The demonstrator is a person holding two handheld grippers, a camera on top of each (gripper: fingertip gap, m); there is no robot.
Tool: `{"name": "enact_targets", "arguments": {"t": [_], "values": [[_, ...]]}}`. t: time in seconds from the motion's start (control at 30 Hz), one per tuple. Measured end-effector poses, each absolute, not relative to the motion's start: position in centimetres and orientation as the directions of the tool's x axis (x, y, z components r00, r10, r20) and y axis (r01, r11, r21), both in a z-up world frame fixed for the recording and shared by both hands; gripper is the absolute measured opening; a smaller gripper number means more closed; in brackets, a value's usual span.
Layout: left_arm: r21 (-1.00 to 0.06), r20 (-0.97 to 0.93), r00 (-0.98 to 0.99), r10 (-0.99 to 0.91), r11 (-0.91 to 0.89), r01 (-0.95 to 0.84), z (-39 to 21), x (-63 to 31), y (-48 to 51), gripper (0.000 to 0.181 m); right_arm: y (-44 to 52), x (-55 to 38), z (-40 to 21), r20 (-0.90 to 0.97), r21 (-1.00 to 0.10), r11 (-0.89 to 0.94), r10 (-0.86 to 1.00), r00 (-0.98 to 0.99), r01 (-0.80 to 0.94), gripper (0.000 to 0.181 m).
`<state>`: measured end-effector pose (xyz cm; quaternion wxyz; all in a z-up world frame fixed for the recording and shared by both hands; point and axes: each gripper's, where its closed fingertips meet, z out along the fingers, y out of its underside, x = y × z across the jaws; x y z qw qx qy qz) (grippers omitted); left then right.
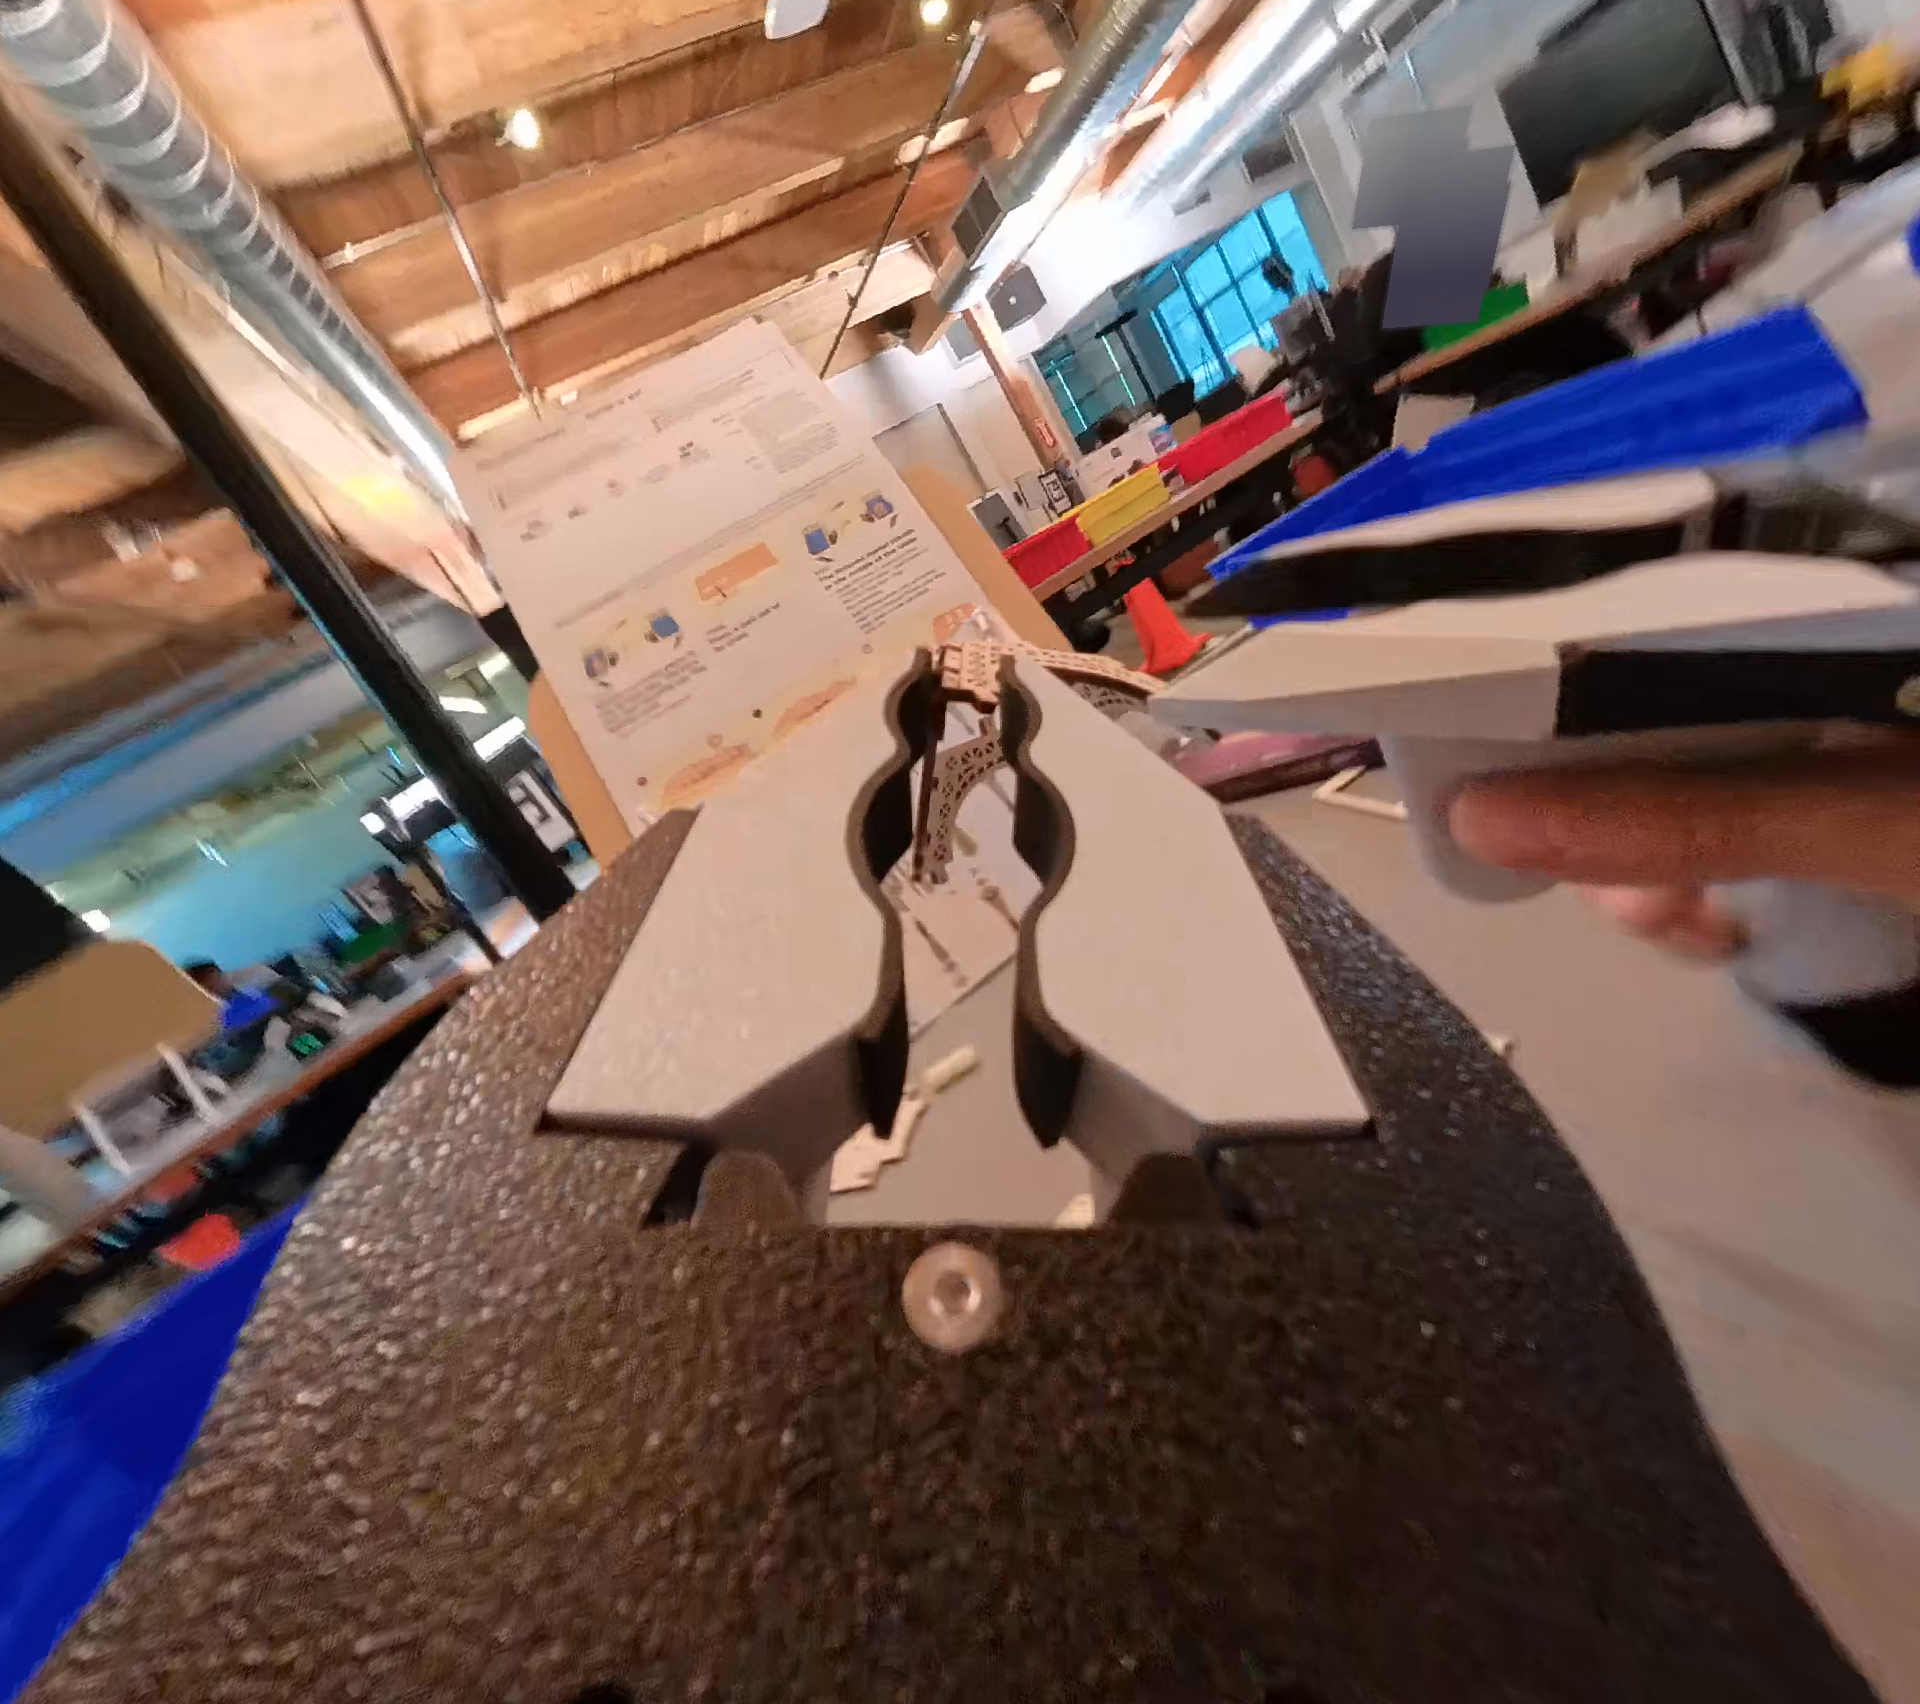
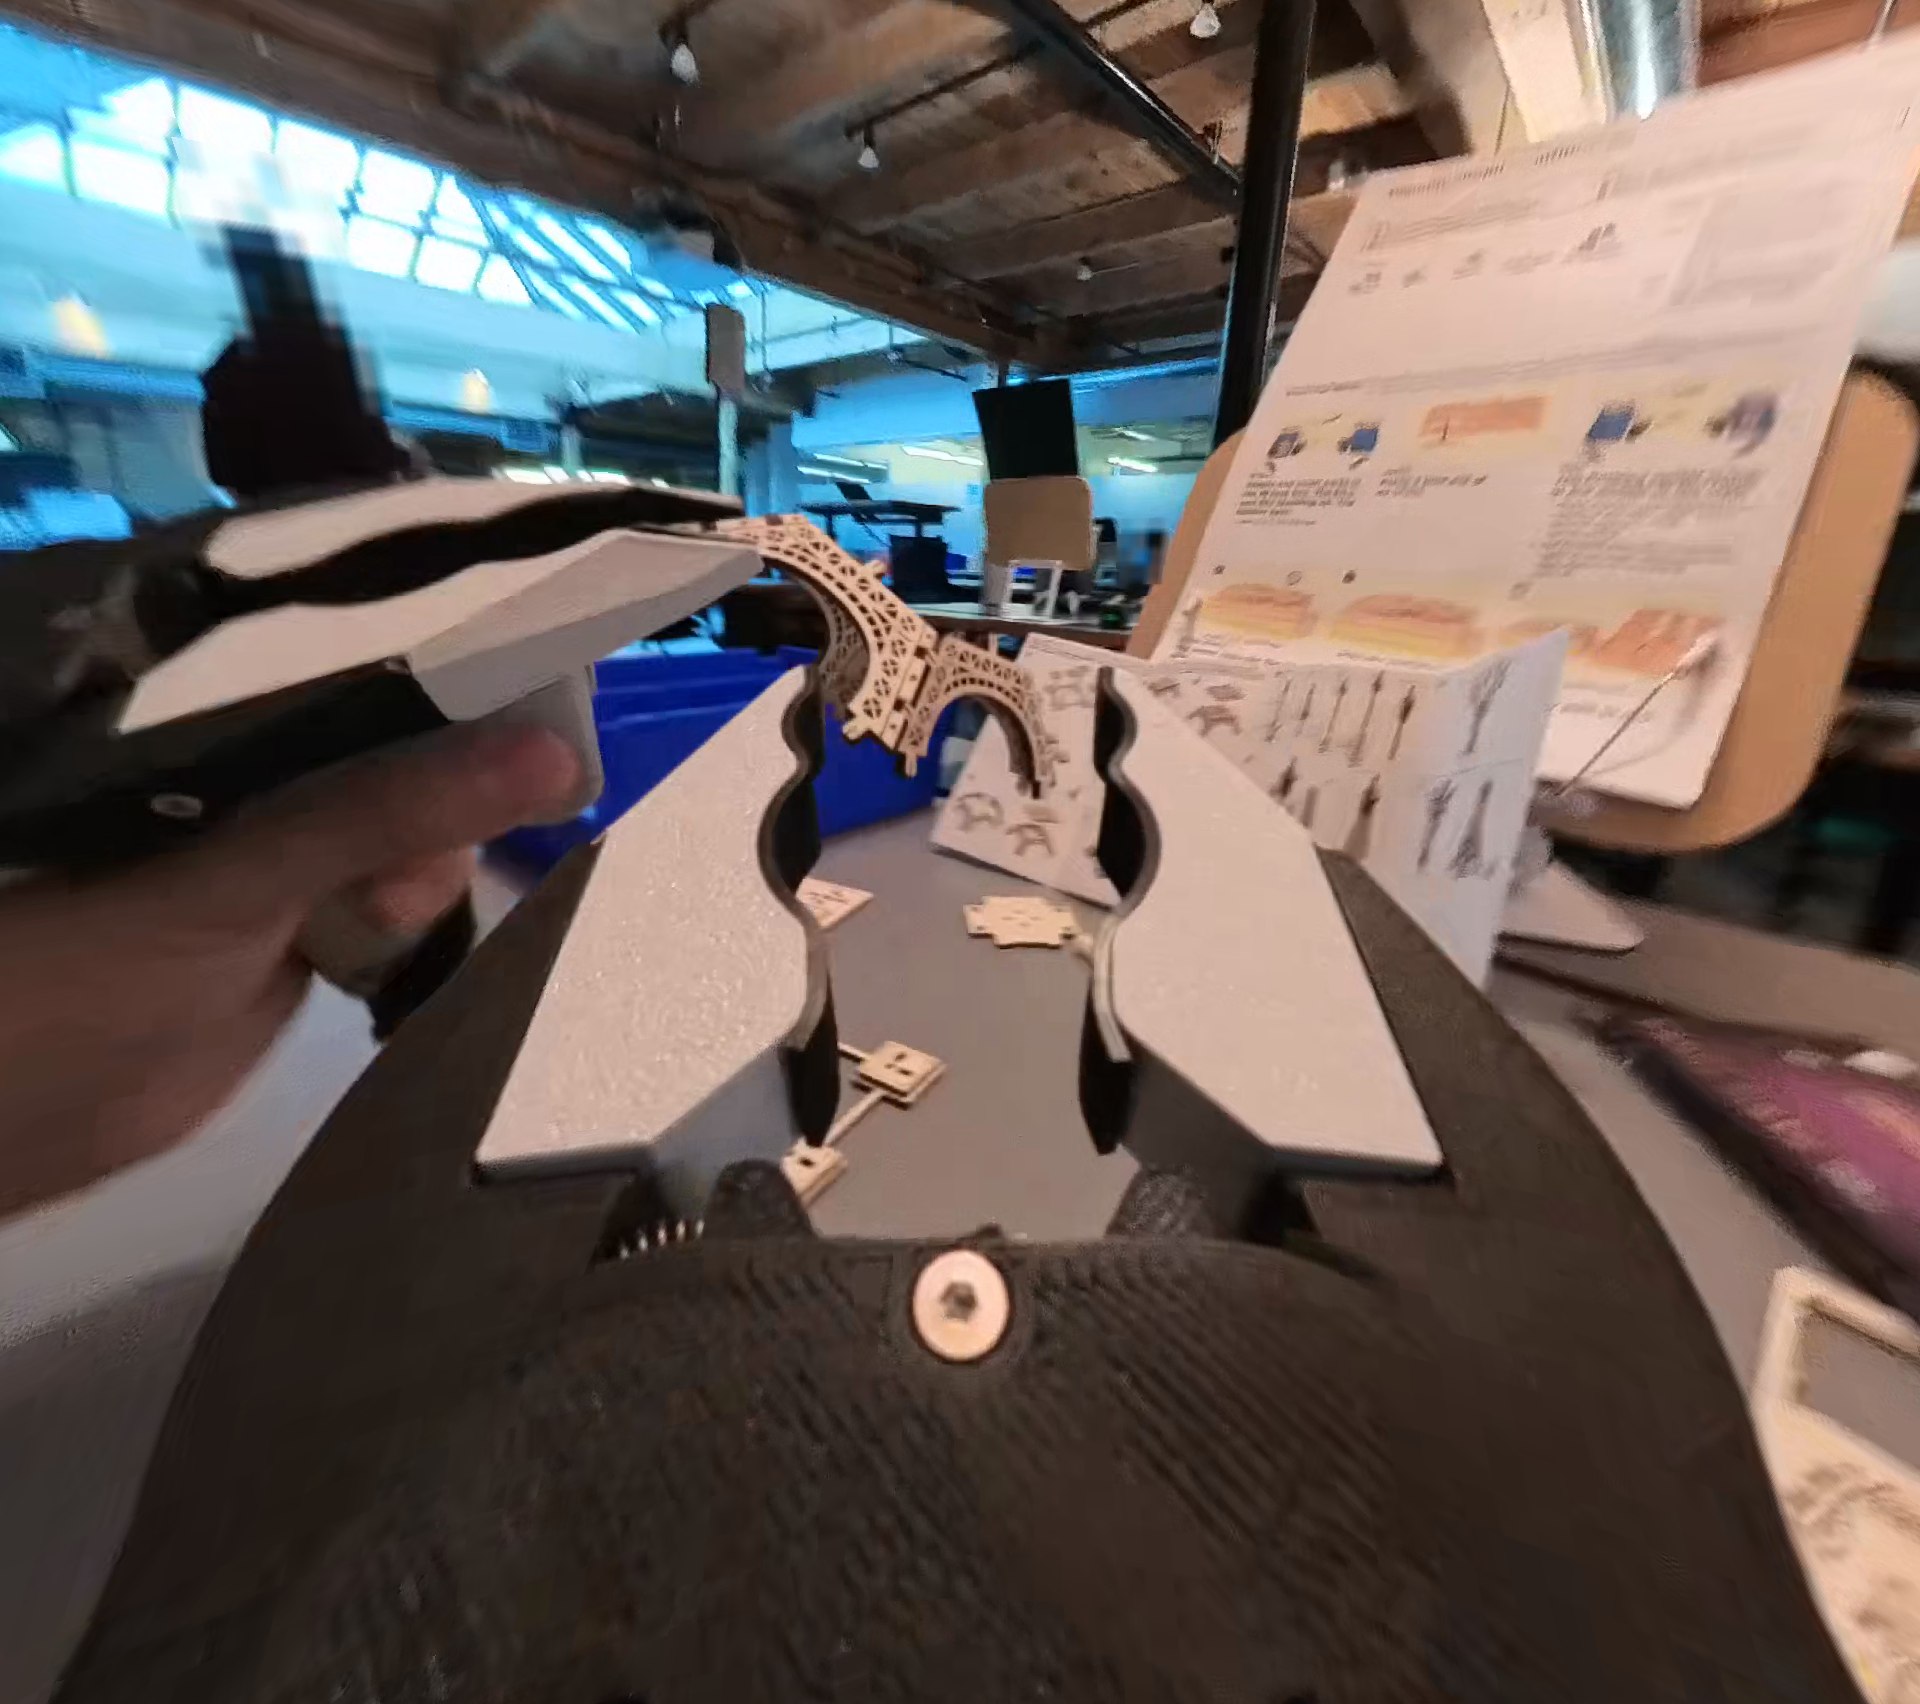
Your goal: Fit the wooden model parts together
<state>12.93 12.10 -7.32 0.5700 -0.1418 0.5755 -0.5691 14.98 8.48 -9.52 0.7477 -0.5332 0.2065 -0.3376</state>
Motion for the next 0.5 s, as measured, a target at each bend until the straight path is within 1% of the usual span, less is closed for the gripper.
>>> {"name": "enact_targets", "arguments": {"t": [0.07, 0.1, 0.2, 0.33, 0.37, 0.4, 0.5], "values": [[-0.744, -0.617, -0.299, -0.728, 0.416, 0.523, -7.7, 12.7, 11.3, 0.009, 9.1, 14.1, -8.9, 0.172, -0.918, 0.127, -0.725, 0.667, 0.375, 0.049], [-0.711, -0.662, -0.287, -0.693, 0.457, 0.534, -7.9, 12.6, 11.0, 0.009, 9.4, 13.9, -8.9, 0.233, -0.908, 0.076, -0.725, 0.649, 0.411, 0.045], [-0.651, -0.732, -0.266, -0.627, 0.531, 0.542, -8.4, 12.4, 10.5, 0.009, 10.0, 14.0, -9.4, 0.418, -0.862, -0.126, -0.724, 0.549, 0.490, 0.037], [-0.665, -0.726, -0.299, -0.619, 0.524, 0.531, -8.6, 11.8, 9.6, 0.010, 10.5, 13.4, -9.5, 0.575, -0.771, -0.279, -0.691, 0.437, 0.573, 0.017], [-0.661, -0.730, -0.297, -0.615, 0.526, 0.535, -8.6, 11.6, 9.5, 0.009, 10.4, 13.6, -9.5, 0.600, -0.751, -0.314, -0.691, 0.402, 0.581, 0.008], [-0.658, -0.733, -0.296, -0.612, 0.529, 0.536, -8.5, 11.5, 9.4, 0.009, 10.5, 13.6, -9.5, 0.626, -0.731, -0.339, -0.678, 0.385, 0.593, 0.006], [-0.644, -0.747, -0.293, -0.597, 0.540, 0.542, -8.4, 11.3, 9.5, 0.009, 10.5, 13.4, -9.3, 0.643, -0.712, -0.346, -0.670, 0.370, 0.611, 0.007]]}}
